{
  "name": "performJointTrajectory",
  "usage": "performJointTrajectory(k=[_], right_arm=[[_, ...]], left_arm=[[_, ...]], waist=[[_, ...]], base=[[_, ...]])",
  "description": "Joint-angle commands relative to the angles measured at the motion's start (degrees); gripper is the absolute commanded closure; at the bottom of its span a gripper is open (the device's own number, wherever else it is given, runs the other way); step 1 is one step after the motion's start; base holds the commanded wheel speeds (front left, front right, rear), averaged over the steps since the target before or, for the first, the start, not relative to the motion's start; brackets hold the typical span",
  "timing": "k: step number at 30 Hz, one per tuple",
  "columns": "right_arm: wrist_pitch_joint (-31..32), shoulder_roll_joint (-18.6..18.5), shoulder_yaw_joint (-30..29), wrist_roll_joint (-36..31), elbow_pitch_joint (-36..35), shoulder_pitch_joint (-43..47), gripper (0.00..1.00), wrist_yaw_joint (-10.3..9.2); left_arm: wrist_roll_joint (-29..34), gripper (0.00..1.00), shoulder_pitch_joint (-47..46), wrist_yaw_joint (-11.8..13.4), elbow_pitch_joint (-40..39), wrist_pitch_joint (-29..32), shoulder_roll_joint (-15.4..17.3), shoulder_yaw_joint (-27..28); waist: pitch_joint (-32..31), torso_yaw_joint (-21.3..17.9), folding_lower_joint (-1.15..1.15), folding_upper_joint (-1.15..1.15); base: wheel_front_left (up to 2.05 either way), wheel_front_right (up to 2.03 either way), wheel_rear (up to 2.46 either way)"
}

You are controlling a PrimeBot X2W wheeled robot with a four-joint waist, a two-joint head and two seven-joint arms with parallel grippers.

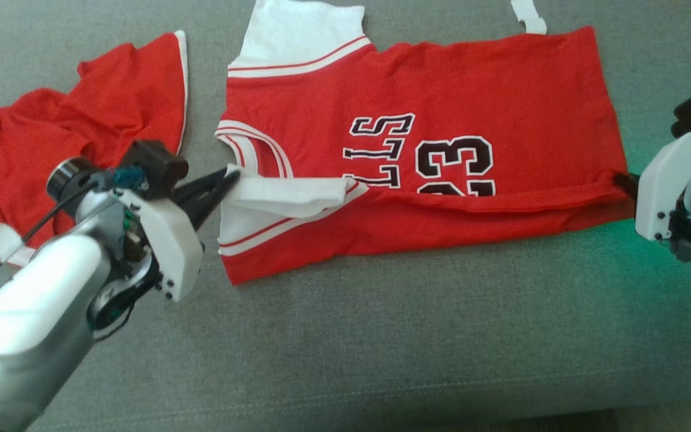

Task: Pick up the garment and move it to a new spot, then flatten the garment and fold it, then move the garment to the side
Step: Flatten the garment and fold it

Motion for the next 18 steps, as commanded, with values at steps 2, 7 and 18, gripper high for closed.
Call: performJointTrajectory(k=[2,7,18], right_arm=[[-1.4,-0.2,0.0,-1.2,-0.9,-2.3,1.0,0.37],[-4.3,0.9,-0.2,-2.2,1.0,-4.0,1.0,0.37],[-19.9,2.1,-2.0,-4.3,3.7,-5.9,0.0,0.37]], left_arm=[[0.4,1.0,-4.8,-0.3,0.5,-1.2,1.2,1.6],[-0.2,1.0,-7.5,-0.3,3.2,-2.8,0.5,-1.1],[0.1,0.0,-10.1,3.6,11.2,-10.7,-3.6,0.2]], waist=[[1.3,0.1,-0.01,0.0],[2.2,0.2,-0.01,0.0],[1.1,0.6,-0.01,0.0]], base=[[0.0,0.0,0.0],[0.0,0.0,0.0],[0.0,0.0,0.0]])
